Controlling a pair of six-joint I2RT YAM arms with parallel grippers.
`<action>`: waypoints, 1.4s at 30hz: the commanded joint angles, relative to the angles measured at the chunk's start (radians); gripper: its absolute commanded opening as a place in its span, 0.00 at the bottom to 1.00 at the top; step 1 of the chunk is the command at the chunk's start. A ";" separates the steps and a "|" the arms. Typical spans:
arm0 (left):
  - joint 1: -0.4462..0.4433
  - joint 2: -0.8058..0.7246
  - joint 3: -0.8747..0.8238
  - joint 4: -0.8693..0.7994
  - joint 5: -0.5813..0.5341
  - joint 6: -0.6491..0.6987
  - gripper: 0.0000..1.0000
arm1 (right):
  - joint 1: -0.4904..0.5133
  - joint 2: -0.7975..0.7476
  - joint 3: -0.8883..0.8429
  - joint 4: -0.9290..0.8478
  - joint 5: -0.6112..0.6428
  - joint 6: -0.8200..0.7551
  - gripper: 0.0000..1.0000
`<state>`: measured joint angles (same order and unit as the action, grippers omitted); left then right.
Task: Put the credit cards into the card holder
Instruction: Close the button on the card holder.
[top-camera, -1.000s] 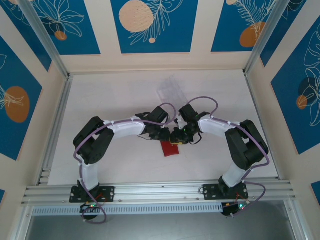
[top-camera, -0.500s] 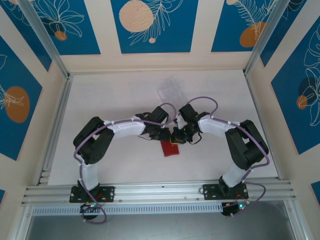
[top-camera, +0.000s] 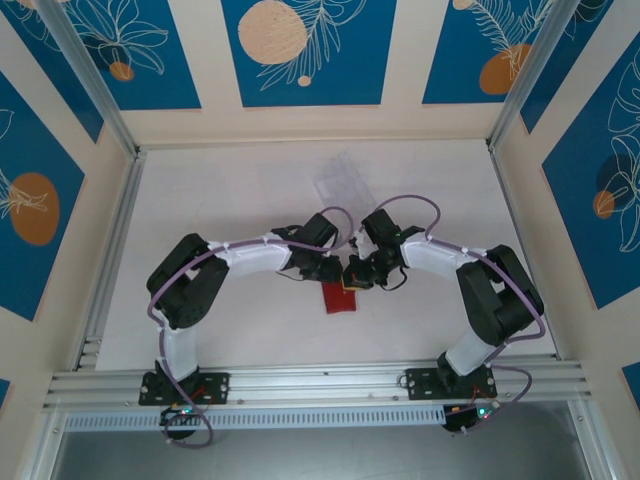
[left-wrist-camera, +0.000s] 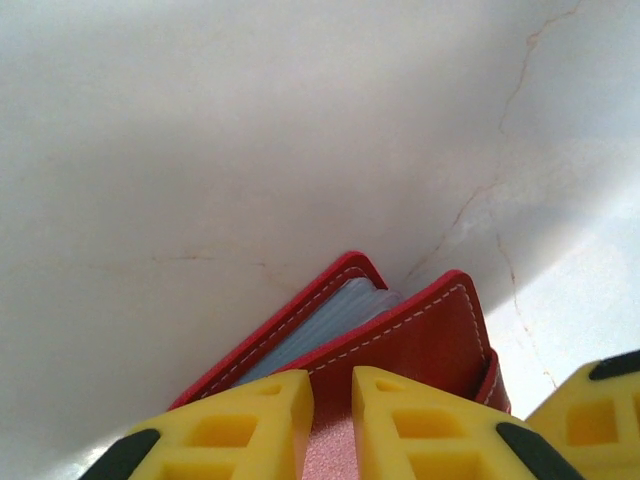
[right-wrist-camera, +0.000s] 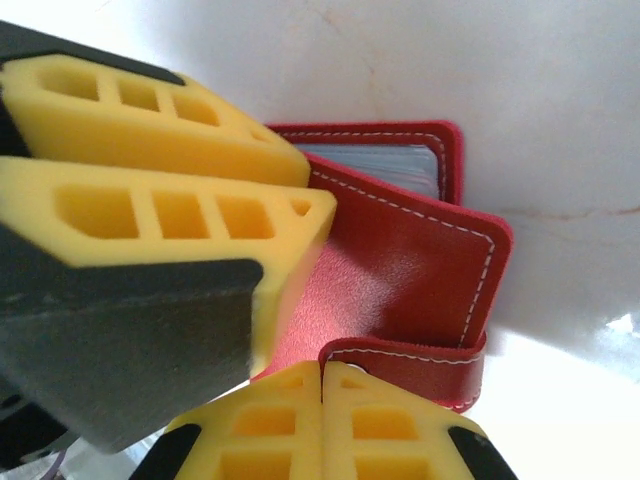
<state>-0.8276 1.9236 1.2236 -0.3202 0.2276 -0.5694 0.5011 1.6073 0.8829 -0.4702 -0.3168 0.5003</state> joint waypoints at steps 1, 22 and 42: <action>-0.038 0.060 -0.041 -0.045 0.019 -0.009 0.20 | -0.006 -0.032 -0.018 0.004 -0.088 0.000 0.00; -0.038 0.061 -0.039 -0.046 0.019 -0.009 0.20 | 0.004 0.046 -0.057 0.035 -0.089 -0.006 0.00; -0.040 0.067 -0.029 -0.052 0.018 -0.010 0.20 | -0.019 -0.008 -0.118 0.042 -0.141 0.001 0.00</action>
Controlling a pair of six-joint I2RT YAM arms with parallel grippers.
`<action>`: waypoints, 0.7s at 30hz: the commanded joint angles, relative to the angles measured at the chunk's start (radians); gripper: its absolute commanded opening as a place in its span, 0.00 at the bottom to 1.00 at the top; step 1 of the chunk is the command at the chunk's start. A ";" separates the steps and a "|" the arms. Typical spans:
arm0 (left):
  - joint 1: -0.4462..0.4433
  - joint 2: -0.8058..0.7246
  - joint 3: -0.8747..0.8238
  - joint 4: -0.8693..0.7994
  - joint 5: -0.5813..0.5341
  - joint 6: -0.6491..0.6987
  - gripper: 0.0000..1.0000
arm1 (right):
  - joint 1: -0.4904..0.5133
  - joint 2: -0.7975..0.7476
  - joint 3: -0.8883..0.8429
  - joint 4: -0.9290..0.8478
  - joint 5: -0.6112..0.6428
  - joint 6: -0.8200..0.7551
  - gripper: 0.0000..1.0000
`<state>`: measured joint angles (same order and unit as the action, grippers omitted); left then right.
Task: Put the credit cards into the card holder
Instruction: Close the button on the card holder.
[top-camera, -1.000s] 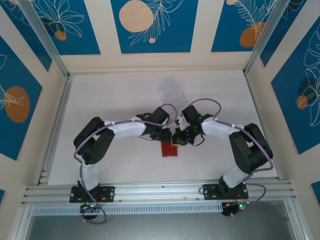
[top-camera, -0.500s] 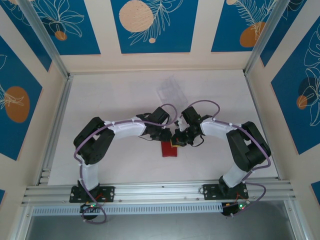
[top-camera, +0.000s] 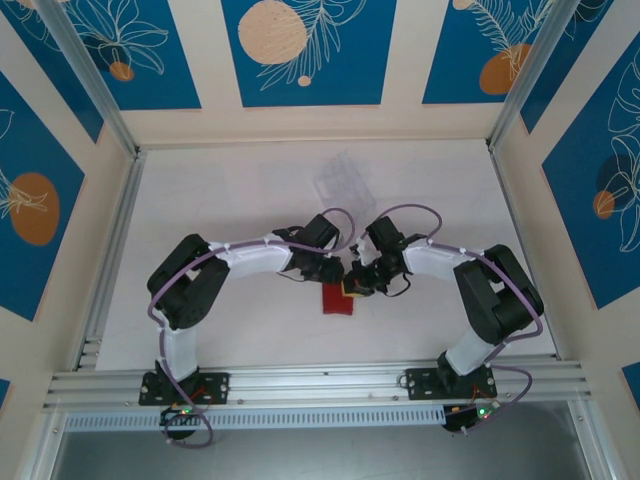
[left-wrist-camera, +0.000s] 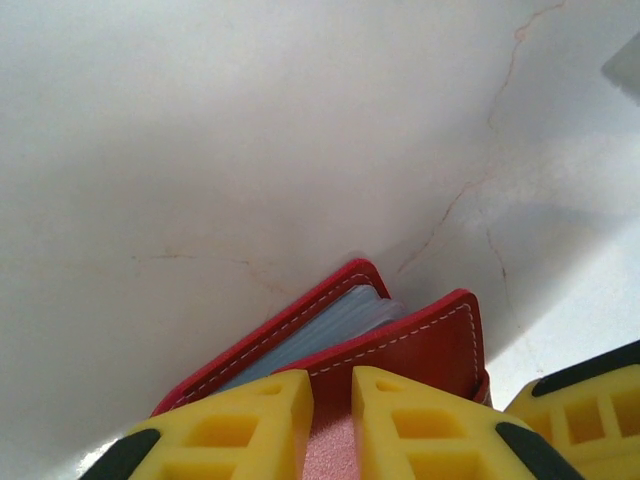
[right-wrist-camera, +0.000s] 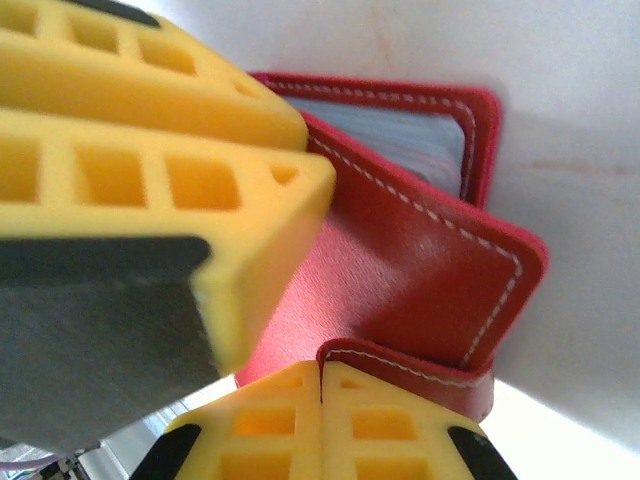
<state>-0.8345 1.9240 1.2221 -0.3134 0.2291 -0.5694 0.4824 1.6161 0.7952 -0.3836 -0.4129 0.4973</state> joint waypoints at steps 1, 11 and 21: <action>-0.032 0.067 -0.026 -0.058 0.016 -0.010 0.20 | -0.002 -0.024 -0.034 -0.043 -0.044 0.006 0.00; -0.033 0.068 -0.024 -0.056 0.021 -0.009 0.20 | -0.005 0.001 -0.048 -0.012 -0.038 0.037 0.00; -0.026 -0.036 -0.007 -0.078 0.027 -0.011 0.20 | -0.050 -0.024 -0.063 0.058 -0.109 0.091 0.00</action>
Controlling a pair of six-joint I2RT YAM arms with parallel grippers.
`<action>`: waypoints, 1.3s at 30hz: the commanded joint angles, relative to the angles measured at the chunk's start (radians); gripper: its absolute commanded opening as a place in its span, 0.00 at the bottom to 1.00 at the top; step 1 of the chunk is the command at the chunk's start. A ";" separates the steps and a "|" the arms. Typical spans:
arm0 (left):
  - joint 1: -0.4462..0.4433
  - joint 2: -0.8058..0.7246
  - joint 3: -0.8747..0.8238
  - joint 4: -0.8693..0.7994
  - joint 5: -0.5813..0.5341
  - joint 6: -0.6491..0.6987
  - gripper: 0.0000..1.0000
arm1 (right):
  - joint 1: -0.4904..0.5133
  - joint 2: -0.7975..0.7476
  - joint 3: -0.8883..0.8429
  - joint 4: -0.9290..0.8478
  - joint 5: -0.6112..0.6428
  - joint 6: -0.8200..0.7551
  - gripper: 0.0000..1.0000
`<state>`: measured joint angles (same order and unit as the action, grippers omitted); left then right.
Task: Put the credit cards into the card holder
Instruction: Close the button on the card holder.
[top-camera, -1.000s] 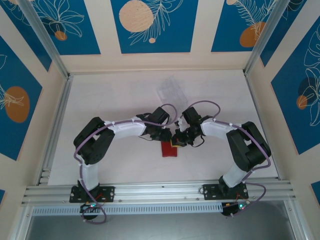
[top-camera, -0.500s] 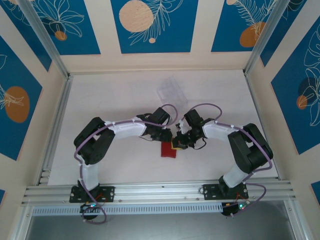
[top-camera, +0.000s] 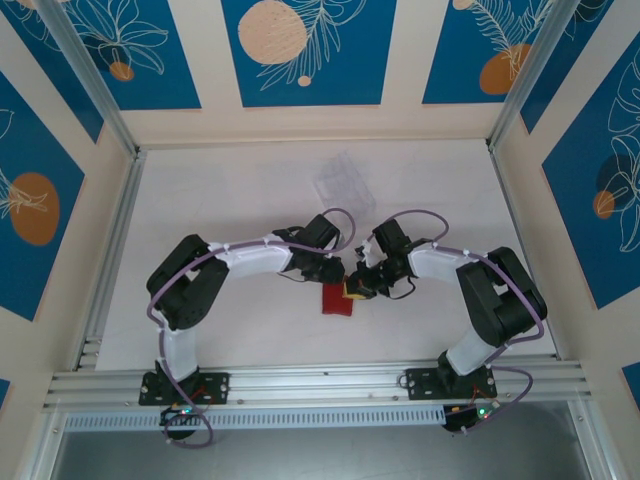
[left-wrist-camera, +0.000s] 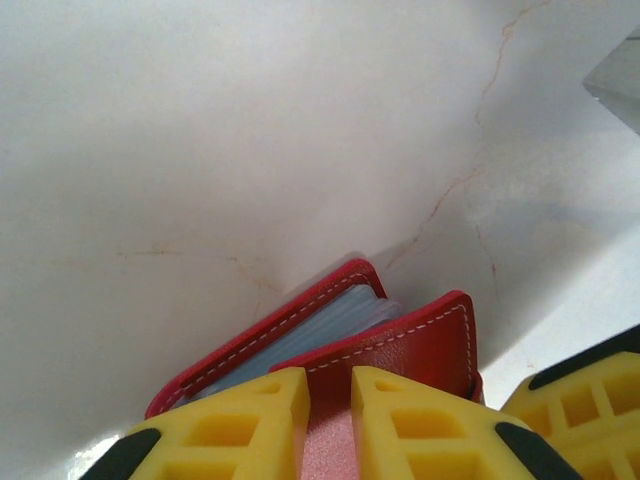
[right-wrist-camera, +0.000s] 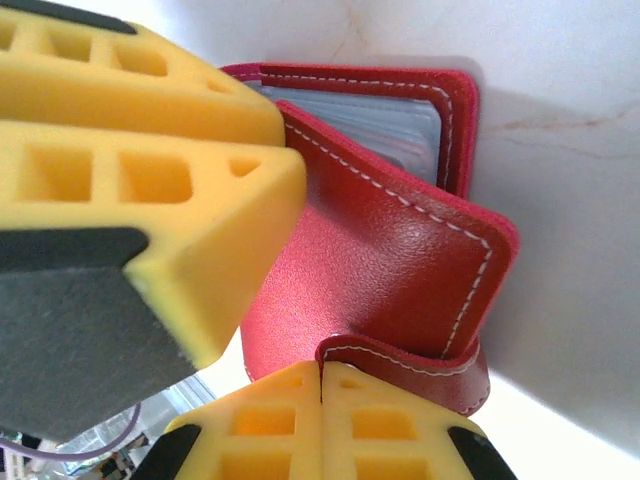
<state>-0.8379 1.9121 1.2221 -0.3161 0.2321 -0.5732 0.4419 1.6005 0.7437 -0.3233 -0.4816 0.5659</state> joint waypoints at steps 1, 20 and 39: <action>-0.019 -0.037 0.006 -0.090 0.028 -0.002 0.20 | -0.013 -0.004 -0.015 0.000 -0.042 0.025 0.00; 0.020 -0.197 -0.321 0.027 0.034 -0.042 0.22 | -0.058 -0.039 -0.036 0.047 -0.138 0.066 0.00; -0.029 -0.091 -0.266 0.082 0.048 -0.060 0.21 | -0.019 0.031 -0.018 0.051 -0.104 0.066 0.00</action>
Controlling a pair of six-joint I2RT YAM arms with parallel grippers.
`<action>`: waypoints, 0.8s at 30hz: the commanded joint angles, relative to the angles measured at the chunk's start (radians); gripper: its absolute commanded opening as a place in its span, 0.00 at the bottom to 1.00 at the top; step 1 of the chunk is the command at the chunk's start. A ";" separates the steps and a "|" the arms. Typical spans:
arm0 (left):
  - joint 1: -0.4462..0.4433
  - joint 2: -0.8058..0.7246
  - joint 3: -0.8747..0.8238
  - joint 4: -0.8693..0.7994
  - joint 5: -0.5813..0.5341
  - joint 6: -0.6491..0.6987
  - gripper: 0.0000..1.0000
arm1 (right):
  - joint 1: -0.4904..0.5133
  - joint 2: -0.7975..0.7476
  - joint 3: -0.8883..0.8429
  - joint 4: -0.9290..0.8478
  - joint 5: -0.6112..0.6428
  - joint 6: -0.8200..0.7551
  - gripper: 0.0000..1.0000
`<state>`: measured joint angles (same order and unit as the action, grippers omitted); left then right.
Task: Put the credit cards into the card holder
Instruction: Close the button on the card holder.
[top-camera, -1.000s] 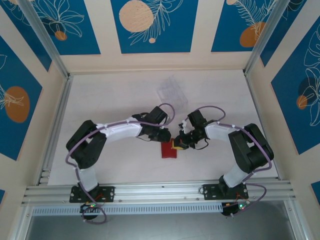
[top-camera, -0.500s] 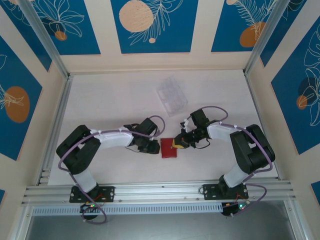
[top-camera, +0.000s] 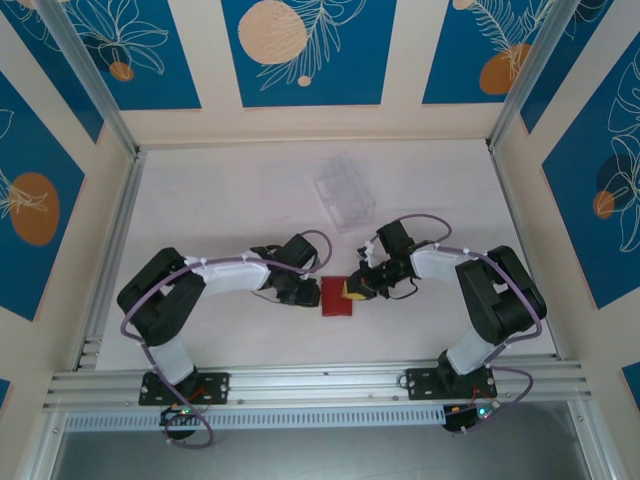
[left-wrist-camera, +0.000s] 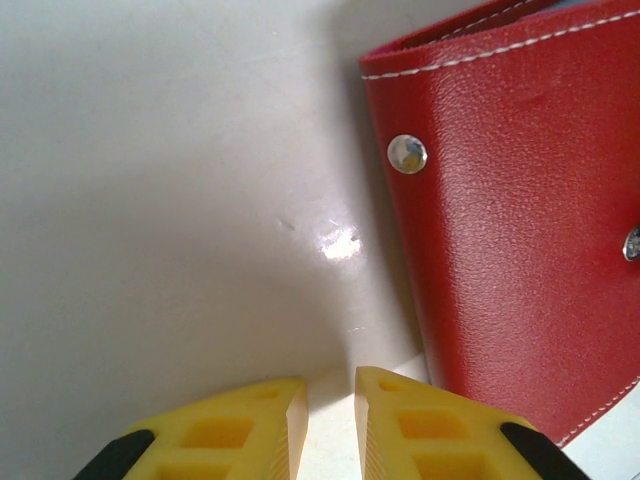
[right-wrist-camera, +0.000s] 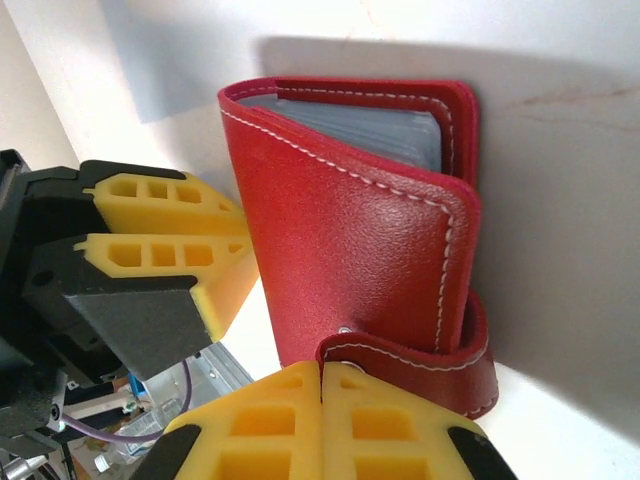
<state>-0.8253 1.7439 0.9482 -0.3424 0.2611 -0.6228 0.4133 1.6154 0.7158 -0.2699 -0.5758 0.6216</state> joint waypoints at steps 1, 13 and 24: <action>-0.044 0.081 0.011 0.108 0.021 -0.011 0.21 | 0.010 0.018 0.010 0.001 -0.011 0.013 0.00; -0.090 0.078 0.088 0.065 0.008 -0.010 0.21 | 0.009 0.009 0.017 0.003 -0.015 0.033 0.00; -0.091 0.037 0.113 0.036 0.002 -0.015 0.21 | -0.010 -0.026 0.017 -0.025 -0.024 0.027 0.00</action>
<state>-0.8864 1.7744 1.0283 -0.3931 0.2123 -0.6300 0.4099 1.6188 0.7181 -0.2600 -0.5739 0.6403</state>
